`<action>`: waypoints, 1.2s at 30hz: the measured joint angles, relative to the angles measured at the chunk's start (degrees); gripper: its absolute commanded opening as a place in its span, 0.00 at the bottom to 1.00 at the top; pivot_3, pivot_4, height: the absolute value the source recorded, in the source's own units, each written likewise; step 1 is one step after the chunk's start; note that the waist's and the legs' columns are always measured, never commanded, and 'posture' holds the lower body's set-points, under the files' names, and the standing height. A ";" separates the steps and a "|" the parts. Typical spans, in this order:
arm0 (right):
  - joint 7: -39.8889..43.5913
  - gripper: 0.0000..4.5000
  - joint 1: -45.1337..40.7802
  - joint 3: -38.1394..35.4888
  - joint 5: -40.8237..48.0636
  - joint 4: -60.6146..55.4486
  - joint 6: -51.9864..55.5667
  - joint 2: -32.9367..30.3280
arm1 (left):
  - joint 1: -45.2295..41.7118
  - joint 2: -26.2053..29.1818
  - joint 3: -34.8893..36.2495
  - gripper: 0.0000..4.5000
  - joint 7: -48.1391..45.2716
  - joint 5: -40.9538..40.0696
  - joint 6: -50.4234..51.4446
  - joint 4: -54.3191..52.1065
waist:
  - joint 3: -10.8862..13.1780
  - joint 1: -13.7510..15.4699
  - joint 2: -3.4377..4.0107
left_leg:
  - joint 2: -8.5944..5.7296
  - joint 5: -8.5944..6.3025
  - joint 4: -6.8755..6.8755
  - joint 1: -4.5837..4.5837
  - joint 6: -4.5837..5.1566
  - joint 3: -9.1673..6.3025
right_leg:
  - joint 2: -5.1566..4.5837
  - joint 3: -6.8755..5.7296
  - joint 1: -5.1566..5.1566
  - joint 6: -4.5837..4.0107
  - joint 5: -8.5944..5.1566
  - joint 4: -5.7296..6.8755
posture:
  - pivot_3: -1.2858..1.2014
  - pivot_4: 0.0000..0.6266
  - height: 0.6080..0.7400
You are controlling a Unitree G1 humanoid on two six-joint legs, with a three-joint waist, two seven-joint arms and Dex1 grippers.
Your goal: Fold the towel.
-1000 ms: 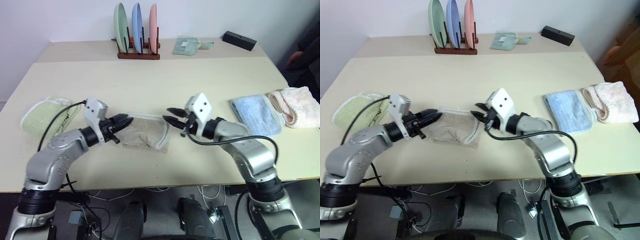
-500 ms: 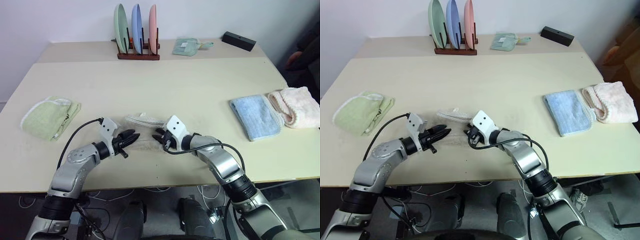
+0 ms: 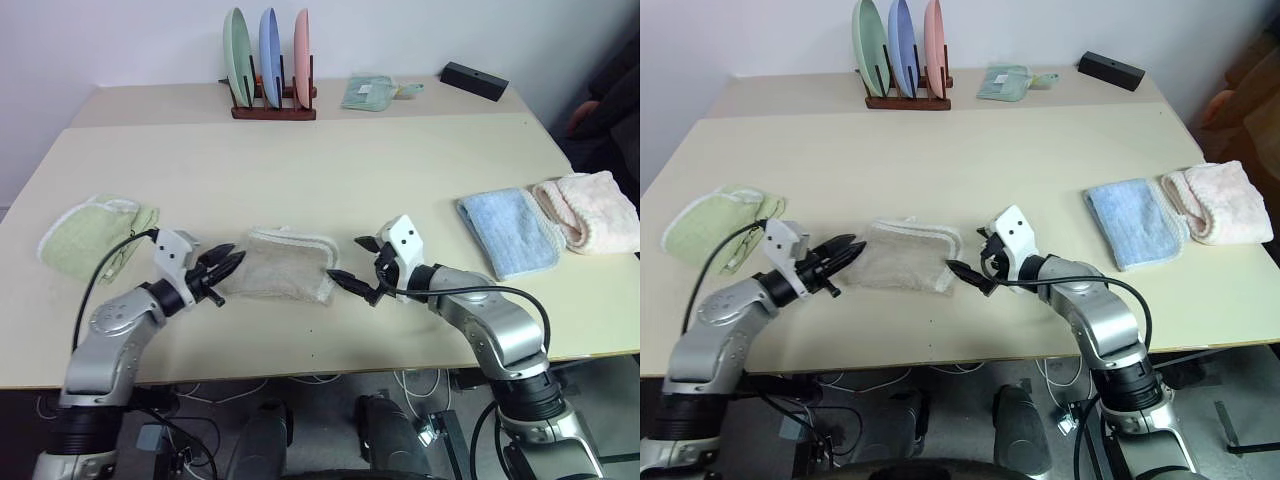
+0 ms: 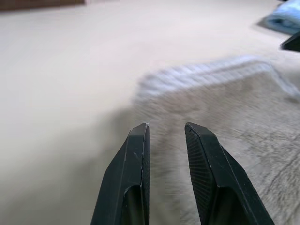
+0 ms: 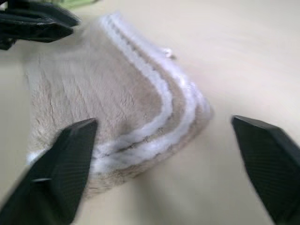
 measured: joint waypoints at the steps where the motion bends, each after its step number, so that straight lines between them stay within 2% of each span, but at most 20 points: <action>1: -1.19 0.99 -0.01 -1.65 1.81 -0.46 3.61 1.37 | 0.42 0.64 0.10 0.26 -0.45 0.24 -0.28 -0.31 | 0.00 0.04 0.00 | 0.00 0.00 0.00 -0.01 0.00 -0.01 | 0.00 0.00 0.00 -0.01 0.00 0.00 | 0.52 0.24 1.00; 6: -7.20 0.99 -1.12 -6.80 8.72 0.17 18.70 8.08 | 1.75 1.58 0.21 0.26 -2.92 0.78 -1.21 -1.44 | 0.01 0.16 0.02 | 0.00 0.00 0.01 -0.04 0.00 0.01 | 0.00 0.01 -0.02 -0.03 -0.01 -0.02 | 0.52 0.24 1.00; 14: -11.18 0.99 -5.73 -7.28 9.89 6.72 22.23 13.53 | 2.70 1.48 -0.48 0.26 -4.62 -0.71 0.61 -6.79 | 0.01 -0.21 0.03 | 0.00 0.00 -0.02 0.00 0.00 0.01 | 0.01 0.00 -0.03 -0.02 0.00 0.02 | 0.52 0.24 1.00; 15: -11.37 0.88 -6.41 -7.27 9.99 7.63 22.27 14.14 | 2.90 1.29 -0.69 0.26 -4.44 -0.54 0.61 -7.00 | 0.01 -0.30 0.03 | 0.01 0.00 -0.02 0.00 0.00 0.01 | 0.02 0.00 -0.05 -0.02 0.00 0.03 | 0.52 0.24 1.00; 16: -11.66 0.82 -7.03 -7.23 10.00 8.70 22.29 15.02 | 2.97 1.11 -0.93 0.26 -4.14 -0.38 0.67 -7.11 | 0.01 -0.37 0.03 | 0.01 0.00 -0.04 0.00 0.00 0.01 | 0.02 0.00 -0.06 -0.01 0.00 0.05 | 0.52 0.24 1.00; 23: -12.65 0.02 -8.70 -7.05 10.56 11.04 21.57 18.08 | 2.97 0.34 -1.06 0.26 -2.78 -0.34 1.96 -8.17 | 0.02 -0.07 0.04 | 0.02 0.00 -0.06 -0.03 0.00 0.00 | 0.04 0.00 -0.10 0.02 0.02 0.05 | 0.52 0.24 1.00; 27: -13.25 0.01 -8.52 -7.67 10.76 10.61 20.58 17.69 | 2.88 -0.06 -1.07 0.26 -2.17 -0.34 2.07 -8.39 | 0.03 -0.12 0.05 | 0.02 0.00 -0.06 -0.03 0.00 0.00 | 0.04 0.00 -0.11 0.02 0.02 0.06 | 0.52 0.24 1.00; 30: -13.45 0.01 -8.47 -10.81 11.86 6.61 18.48 16.31 | 2.33 -0.74 -1.07 0.26 -1.48 -0.41 2.66 -8.89 | 0.04 0.09 0.07 | 0.01 0.00 -0.04 -0.08 0.00 0.00 | 0.04 -0.01 -0.12 0.02 0.02 0.04 | 0.52 0.24 1.00; 34: -17.23 0.01 -10.92 -21.51 14.34 1.61 17.09 12.62 | 1.38 -1.18 -1.13 0.26 -1.27 -0.65 3.20 -8.90 | 0.04 0.20 0.07 | 0.01 0.00 -0.02 -0.09 0.00 0.00 | 0.04 -0.01 -0.10 0.01 0.01 0.02 | 0.52 0.24 1.00; 36: -20.56 0.01 -13.24 -29.83 16.26 1.29 16.93 8.59 | -0.53 -1.77 -2.12 0.26 -1.57 -0.62 3.21 -8.20 | 0.06 0.52 0.09 | 0.00 0.00 -0.01 -0.12 0.00 0.00 | 0.03 -0.02 -0.09 0.00 0.00 0.01 | 0.52 0.24 1.00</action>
